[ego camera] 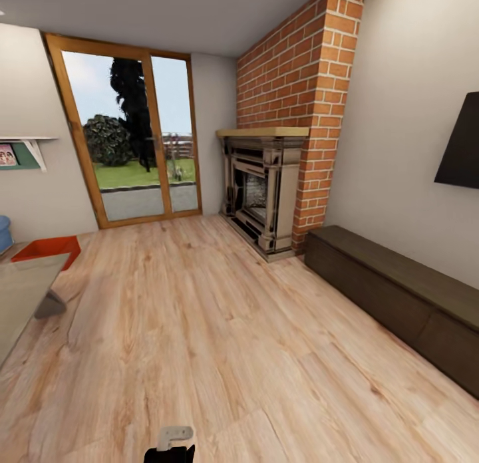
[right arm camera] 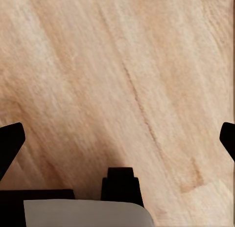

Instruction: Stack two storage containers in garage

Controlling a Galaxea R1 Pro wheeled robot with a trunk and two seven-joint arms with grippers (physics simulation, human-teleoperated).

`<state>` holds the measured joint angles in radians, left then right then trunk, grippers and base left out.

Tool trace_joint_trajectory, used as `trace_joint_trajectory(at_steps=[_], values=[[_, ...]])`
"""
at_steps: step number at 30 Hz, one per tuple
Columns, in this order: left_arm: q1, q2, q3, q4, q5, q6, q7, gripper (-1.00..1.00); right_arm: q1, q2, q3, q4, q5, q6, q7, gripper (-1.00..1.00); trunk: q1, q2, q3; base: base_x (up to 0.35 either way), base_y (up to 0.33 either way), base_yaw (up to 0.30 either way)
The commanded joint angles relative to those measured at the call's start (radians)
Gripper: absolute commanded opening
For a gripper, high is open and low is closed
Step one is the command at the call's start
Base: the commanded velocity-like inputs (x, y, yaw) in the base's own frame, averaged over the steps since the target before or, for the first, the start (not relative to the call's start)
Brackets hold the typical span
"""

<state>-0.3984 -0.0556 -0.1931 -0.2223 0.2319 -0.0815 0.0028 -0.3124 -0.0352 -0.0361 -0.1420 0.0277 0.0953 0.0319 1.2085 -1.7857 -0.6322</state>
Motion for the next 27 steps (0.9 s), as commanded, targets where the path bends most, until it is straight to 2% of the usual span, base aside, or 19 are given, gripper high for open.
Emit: trace_joint_trajectory(at_steps=[1, 27], values=[[-0.001, 0.0, -0.008, 0.001, 0.01, -0.004, 0.0, 1.0, 0.0, 0.0, -0.004, -0.002, 0.003, 0.006, 0.003, 1.0, 0.0, 0.0, -0.001, 0.344, -0.071, 0.003], [-0.001, 0.0, -0.008, 0.001, 0.01, -0.024, 0.0, 1.0, 0.0, 0.0, -0.004, -0.002, 0.003, 0.006, 0.003, 1.0, 0.0, 0.0, -0.006, 0.344, -0.019, 0.06]])
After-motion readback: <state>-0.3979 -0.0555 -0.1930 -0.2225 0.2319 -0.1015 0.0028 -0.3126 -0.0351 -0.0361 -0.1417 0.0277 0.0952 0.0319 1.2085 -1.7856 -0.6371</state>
